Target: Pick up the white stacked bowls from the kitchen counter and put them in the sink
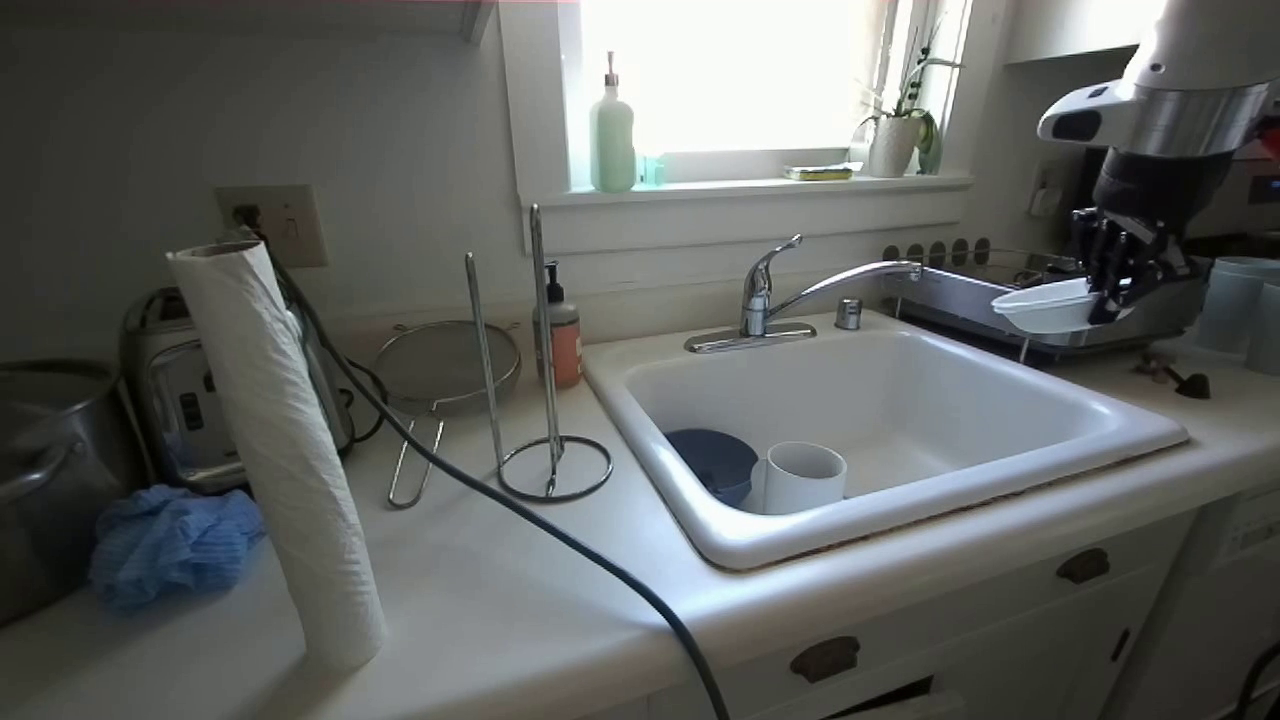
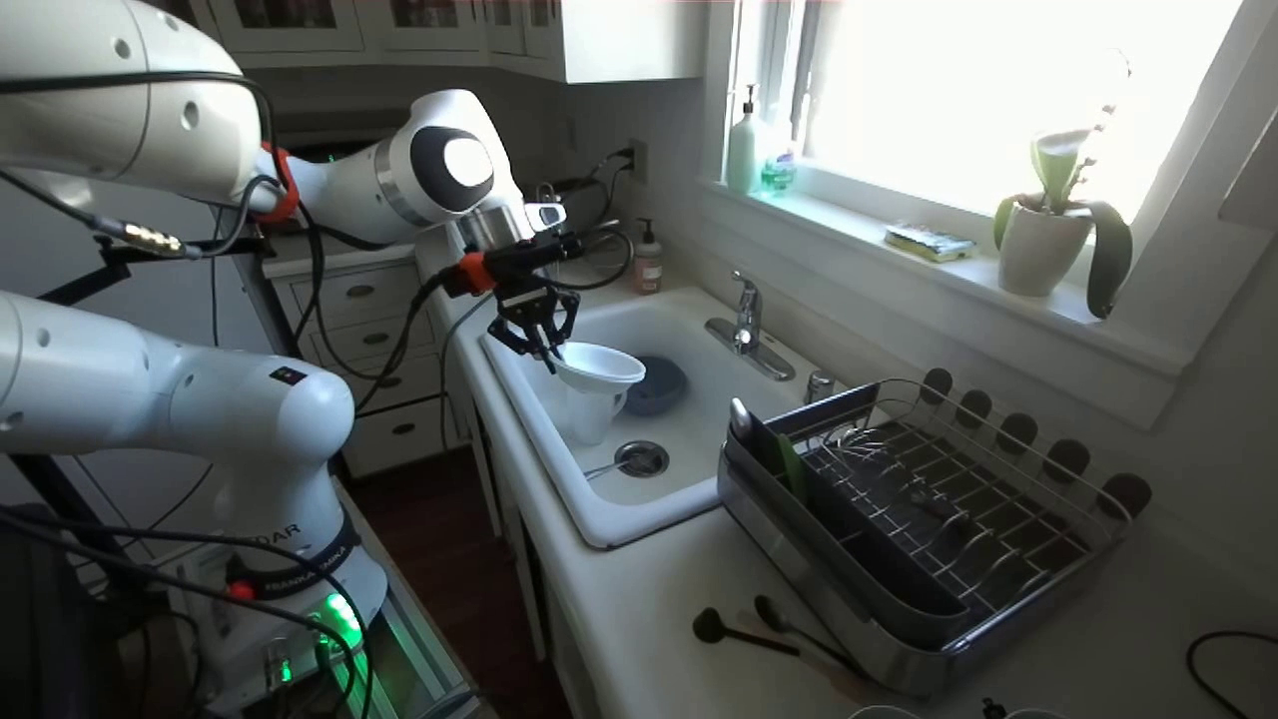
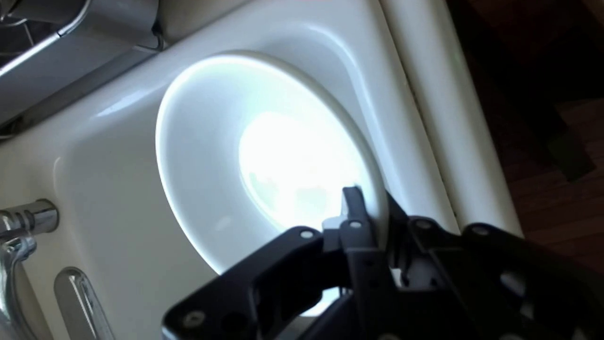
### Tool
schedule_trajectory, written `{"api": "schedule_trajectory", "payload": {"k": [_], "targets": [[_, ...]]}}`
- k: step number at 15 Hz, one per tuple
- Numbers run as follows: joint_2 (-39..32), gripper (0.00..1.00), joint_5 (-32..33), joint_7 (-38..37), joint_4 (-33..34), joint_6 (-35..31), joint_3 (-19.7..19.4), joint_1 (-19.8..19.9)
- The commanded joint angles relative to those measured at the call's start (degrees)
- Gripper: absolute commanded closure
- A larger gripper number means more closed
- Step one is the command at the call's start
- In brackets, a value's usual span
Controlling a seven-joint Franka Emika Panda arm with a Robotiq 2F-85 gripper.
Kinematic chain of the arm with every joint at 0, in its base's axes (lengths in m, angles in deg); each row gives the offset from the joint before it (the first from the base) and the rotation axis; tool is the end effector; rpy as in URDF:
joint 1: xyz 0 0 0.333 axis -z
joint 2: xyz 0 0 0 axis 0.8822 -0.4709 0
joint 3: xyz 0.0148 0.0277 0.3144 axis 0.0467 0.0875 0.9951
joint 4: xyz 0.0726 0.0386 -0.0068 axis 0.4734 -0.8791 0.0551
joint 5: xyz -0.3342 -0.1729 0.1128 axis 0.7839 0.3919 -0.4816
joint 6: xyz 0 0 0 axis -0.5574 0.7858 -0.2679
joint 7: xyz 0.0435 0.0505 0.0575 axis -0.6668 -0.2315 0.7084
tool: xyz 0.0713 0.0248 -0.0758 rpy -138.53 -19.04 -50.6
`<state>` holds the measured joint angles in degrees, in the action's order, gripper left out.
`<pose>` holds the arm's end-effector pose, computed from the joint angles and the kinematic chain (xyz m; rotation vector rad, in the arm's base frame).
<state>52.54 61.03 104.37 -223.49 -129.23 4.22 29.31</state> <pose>0.3307 -0.0196 0.4182 2.5024 1.1572 -0.0199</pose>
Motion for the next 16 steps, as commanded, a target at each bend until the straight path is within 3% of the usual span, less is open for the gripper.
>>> {"api": "schedule_trajectory", "payload": {"k": [1, 5, 6, 7, 10, 13, 14, 16], "targets": [[0.0, 0.89, 0.01, 0.0, 0.0, 0.0, -0.03, 0.0], [0.01, 0.89, 0.03, 0.0, 0.0, -0.01, -0.03, 0.0], [0.01, 0.97, 0.03, 0.0, 0.0, -0.01, -0.03, 0.0], [-5.9, 0.97, -4.2, 0.63, 0.13, -6.75, 5.72, 7.13], [-13.84, 0.97, -9.01, -3.59, 1.59, -16.51, 9.54, 10.26], [-23.44, 0.97, -17.2, -3.63, 4.84, -20.52, 15.36, 14.02], [-26.18, 0.97, -13.39, -8.92, 6.02, -22.89, 11.44, 10.34], [-32.65, 0.97, -13.67, -12.35, 9.38, -27.45, 11.54, 11.67]]}}
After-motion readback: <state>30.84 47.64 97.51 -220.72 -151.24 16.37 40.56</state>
